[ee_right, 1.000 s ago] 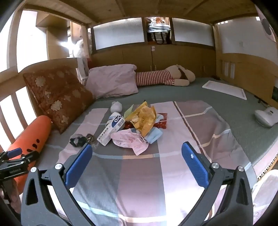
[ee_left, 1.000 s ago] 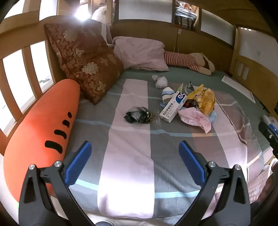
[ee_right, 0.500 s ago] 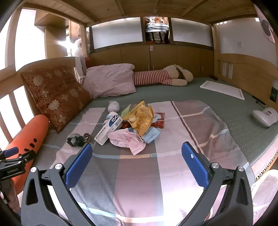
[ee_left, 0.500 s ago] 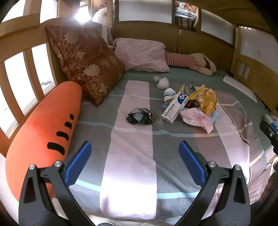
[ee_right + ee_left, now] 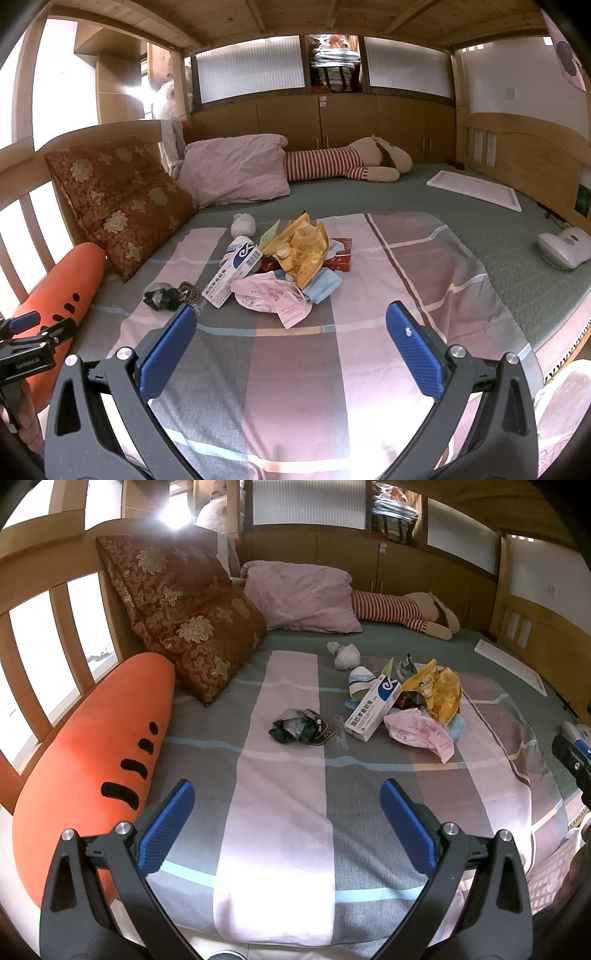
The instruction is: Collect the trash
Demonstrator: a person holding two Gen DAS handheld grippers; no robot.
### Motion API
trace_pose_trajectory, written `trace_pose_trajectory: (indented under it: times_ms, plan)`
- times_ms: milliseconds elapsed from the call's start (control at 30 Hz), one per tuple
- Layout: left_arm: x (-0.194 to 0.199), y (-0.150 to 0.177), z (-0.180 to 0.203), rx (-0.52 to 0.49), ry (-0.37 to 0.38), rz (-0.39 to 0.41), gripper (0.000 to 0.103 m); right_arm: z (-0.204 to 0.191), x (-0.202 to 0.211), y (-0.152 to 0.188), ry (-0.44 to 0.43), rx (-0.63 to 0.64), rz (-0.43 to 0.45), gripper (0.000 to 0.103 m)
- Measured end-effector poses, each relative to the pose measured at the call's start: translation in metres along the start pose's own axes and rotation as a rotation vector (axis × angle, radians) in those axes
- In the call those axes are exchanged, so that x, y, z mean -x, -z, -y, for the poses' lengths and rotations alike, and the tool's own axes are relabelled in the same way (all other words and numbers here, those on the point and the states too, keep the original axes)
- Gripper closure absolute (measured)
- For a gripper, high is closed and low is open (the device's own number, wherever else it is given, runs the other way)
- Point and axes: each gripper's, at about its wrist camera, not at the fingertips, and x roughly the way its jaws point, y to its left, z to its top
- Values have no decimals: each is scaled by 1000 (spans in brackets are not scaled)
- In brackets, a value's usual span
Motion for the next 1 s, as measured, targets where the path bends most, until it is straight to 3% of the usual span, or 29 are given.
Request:
trace_pose_trajectory:
  times_ms: [1000]
  plan:
    - [-1, 2, -1, -2, 3, 0, 3, -6, -2, 0, -6, -2, -6, 2]
